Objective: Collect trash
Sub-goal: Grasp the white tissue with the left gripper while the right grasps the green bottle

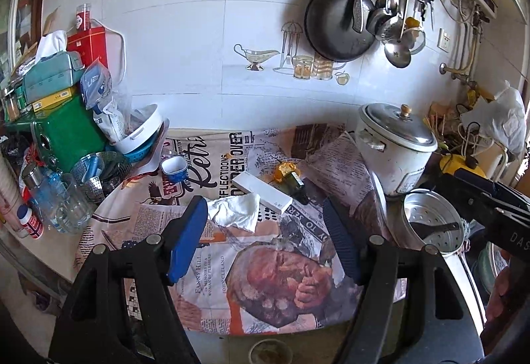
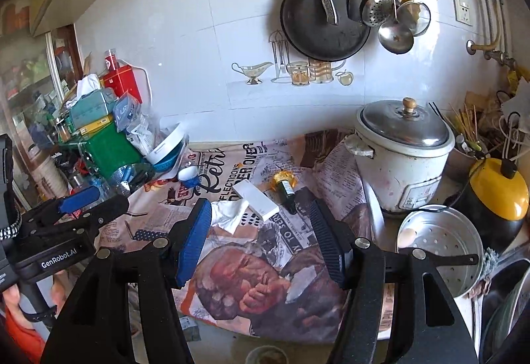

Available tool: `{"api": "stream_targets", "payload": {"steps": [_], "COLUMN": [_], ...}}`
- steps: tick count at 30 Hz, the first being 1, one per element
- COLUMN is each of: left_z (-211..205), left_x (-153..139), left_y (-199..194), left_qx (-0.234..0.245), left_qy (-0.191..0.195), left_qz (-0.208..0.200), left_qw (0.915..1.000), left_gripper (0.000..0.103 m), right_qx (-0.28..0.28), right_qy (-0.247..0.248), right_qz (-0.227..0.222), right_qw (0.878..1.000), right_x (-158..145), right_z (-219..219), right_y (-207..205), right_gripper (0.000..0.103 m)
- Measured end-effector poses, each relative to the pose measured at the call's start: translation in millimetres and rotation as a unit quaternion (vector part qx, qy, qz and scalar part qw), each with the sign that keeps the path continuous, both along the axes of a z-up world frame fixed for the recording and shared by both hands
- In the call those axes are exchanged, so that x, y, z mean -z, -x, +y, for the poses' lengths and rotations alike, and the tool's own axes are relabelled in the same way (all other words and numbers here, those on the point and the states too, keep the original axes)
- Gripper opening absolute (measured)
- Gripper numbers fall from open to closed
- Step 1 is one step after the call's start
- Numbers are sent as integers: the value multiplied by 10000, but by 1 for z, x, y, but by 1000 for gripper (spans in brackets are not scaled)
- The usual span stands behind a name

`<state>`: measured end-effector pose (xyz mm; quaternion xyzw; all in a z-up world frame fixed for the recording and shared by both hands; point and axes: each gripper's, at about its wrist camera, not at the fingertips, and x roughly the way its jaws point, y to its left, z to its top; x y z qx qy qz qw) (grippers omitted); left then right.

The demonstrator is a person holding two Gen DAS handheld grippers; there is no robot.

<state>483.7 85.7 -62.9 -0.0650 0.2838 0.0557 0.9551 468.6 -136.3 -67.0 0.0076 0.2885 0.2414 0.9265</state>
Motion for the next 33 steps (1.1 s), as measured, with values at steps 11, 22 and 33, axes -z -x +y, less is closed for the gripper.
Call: {"api": "stream_targets", "payload": {"steps": [11,22,33], "left_z": [37,109,130], "left_x": [45,153,233], "left_y": [-84,-184,-255], "left_qx": [-605,42,395], "left_qy": [277,711,1195], "left_qz": [701,1821,2379], "left_qw": [9953,9807,9631], "left_gripper": [71,71,71], "right_qx": [-316,390,744], "right_qy": [72,367,582], "right_qz": [535,1467,2173], "right_qw": [9980,9877,9715], "right_x": [30,97,157], "right_z": [4,43,63], "right_y": [-96,-164,-223], "right_gripper": [58,58,58]}}
